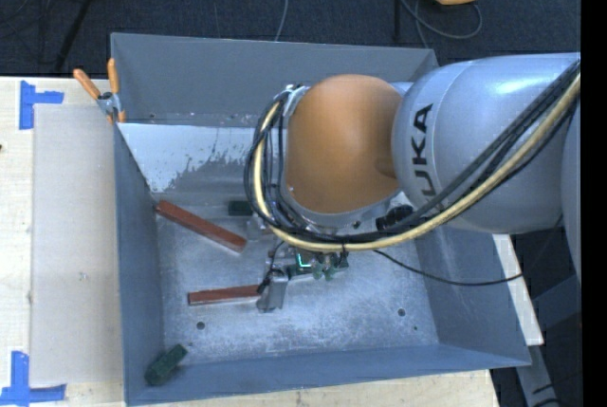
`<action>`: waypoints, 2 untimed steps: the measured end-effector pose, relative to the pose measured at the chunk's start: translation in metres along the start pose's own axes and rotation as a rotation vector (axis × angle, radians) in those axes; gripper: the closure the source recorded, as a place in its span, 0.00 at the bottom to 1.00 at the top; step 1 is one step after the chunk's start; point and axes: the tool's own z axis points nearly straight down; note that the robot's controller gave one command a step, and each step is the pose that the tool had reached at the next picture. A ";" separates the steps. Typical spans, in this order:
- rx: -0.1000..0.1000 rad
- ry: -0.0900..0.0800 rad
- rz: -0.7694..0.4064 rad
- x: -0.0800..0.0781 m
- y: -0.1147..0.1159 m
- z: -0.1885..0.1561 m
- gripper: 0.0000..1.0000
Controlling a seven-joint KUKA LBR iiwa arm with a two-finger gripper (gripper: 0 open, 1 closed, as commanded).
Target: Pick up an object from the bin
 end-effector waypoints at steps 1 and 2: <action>0.000 -0.012 -0.440 0.042 -0.023 -0.080 0.00; 0.000 -0.001 -0.537 0.005 -0.024 0.093 0.00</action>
Offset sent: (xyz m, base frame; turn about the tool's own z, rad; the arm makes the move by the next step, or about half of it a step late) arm -0.0425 -0.0229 0.0793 -0.4412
